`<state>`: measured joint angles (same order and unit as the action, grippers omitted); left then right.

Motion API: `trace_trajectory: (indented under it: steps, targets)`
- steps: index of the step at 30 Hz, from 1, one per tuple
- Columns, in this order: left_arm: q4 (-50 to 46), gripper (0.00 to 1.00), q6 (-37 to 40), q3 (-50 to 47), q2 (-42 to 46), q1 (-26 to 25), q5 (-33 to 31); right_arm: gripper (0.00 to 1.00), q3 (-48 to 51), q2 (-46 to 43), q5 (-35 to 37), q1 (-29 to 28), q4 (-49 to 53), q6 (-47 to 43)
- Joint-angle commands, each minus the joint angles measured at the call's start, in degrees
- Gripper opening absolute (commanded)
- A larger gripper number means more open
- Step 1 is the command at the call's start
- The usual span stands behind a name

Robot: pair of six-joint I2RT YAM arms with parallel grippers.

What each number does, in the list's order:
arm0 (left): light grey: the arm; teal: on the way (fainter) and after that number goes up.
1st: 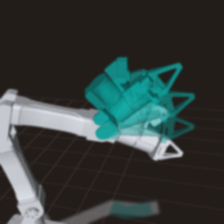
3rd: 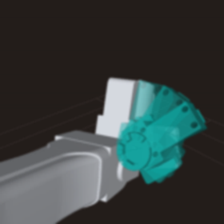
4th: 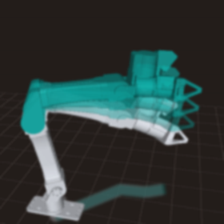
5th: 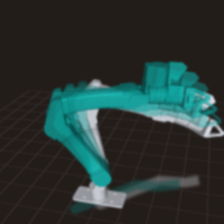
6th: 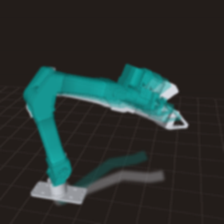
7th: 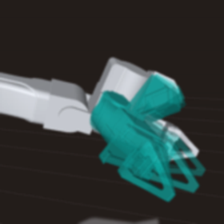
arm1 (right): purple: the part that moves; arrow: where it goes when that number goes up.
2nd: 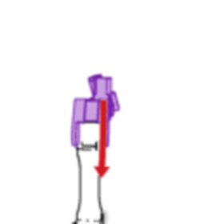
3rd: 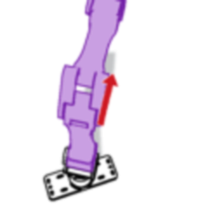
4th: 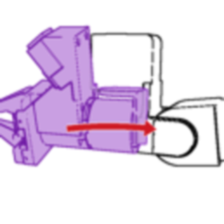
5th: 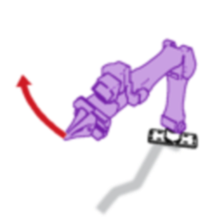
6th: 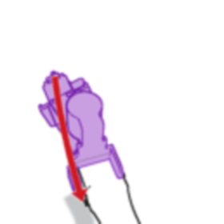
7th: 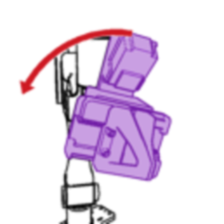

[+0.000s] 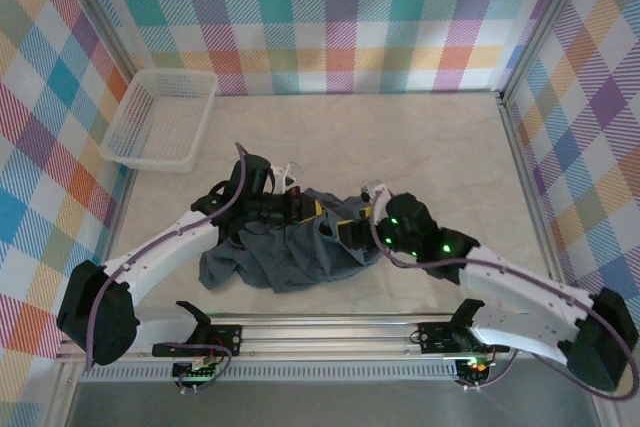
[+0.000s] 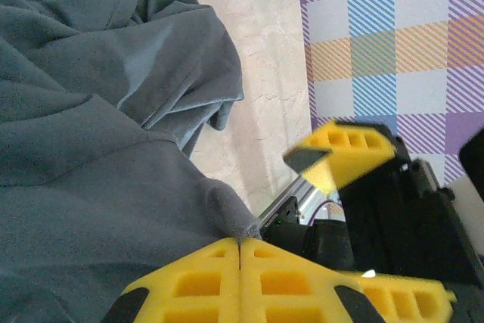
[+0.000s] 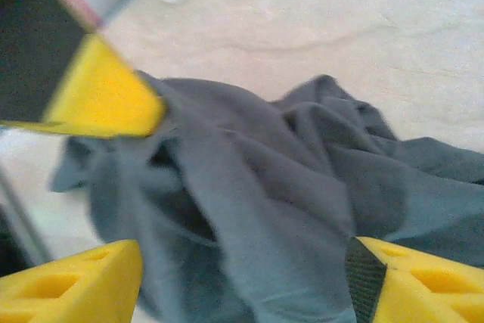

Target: Fold the inside-out t-shirt

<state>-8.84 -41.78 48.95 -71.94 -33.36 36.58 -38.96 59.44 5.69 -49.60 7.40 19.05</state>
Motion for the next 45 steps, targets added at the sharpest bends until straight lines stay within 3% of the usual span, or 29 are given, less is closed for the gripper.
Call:
trace_trajectory:
  steps: [1, 5, 8, 12, 15, 18, 28, 32, 40, 45]
  targets:
    - [0.1, 0.0, 1.4, 1.5, 0.1, -0.6, 0.5, 0.72, -6.0, 6.1, 5.4, -0.5, 9.5, -3.7]
    - [-0.5, 0.0, 1.7, 1.7, 0.1, -0.6, -0.2, 0.74, -7.1, 9.9, -2.5, -1.9, 6.3, -7.0]
    - [-0.6, 0.0, 1.8, 1.6, -0.3, -0.6, -0.7, 0.77, -6.3, 9.7, -2.3, -3.2, 5.9, -7.3]
    - [0.7, 0.0, 1.2, 1.6, -1.0, -0.6, 0.0, 0.84, -5.2, 9.9, 7.0, -5.3, 4.2, -9.2]
    - [1.0, 0.0, 1.2, 1.7, -1.0, -0.6, 0.3, 0.85, -5.0, 12.9, 18.4, -5.3, 0.5, -11.9]
    - [0.8, 0.0, 1.3, 1.5, -0.6, -0.6, 0.0, 0.85, -7.3, 16.0, 22.3, -5.3, -0.9, -14.6]
    - [0.4, 0.0, 2.1, 1.5, -1.1, -0.6, 0.1, 0.84, -12.9, 19.2, 18.0, -5.3, 9.4, -5.6]
    - [0.8, 0.0, 2.1, 1.4, -1.3, -0.6, 0.4, 0.85, -13.1, 18.8, 11.3, -5.2, 9.6, -0.9]
    - [1.0, 0.0, 2.1, 1.2, -1.0, -0.6, -0.7, 0.81, -18.2, 25.2, 17.2, -5.2, 13.2, -0.8]
    - [0.1, 0.0, 2.7, 0.9, -1.0, -0.1, -0.7, 0.72, -17.5, 19.9, 14.7, -3.9, 20.2, 0.3]
